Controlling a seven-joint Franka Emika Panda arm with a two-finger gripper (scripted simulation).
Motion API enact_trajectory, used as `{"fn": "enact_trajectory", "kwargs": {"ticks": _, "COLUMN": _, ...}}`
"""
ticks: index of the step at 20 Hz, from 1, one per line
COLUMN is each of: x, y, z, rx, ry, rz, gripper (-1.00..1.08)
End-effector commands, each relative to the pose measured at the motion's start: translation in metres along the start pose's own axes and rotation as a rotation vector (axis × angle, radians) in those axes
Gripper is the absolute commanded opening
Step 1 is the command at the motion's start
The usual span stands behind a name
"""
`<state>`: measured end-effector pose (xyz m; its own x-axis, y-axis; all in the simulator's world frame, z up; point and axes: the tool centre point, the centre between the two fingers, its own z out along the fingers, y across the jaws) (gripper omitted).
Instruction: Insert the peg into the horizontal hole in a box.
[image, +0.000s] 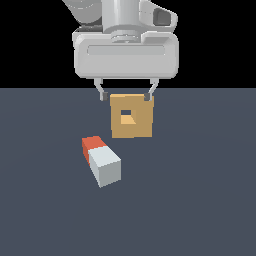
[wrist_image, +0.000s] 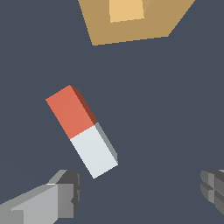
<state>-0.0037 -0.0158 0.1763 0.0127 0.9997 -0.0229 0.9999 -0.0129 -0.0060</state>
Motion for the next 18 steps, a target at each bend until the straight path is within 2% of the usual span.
{"fn": "enact_trajectory", "kwargs": {"ticks": 1, "x": 0.0, "y": 0.0, "z": 0.0, "rx": 0.0, "ry": 0.0, "rz": 0.0, "gripper": 1.0}}
{"fn": "enact_trajectory", "kwargs": {"ticks": 9, "x": -0.001, "y": -0.004, "z": 0.008, "rx": -0.001, "ry": 0.002, "rz": -0.04, "gripper": 1.0}}
{"fn": "enact_trajectory", "kwargs": {"ticks": 18, "x": -0.007, "y": -0.019, "z": 0.034, "rx": -0.004, "ry": 0.007, "rz": -0.18, "gripper": 1.0}}
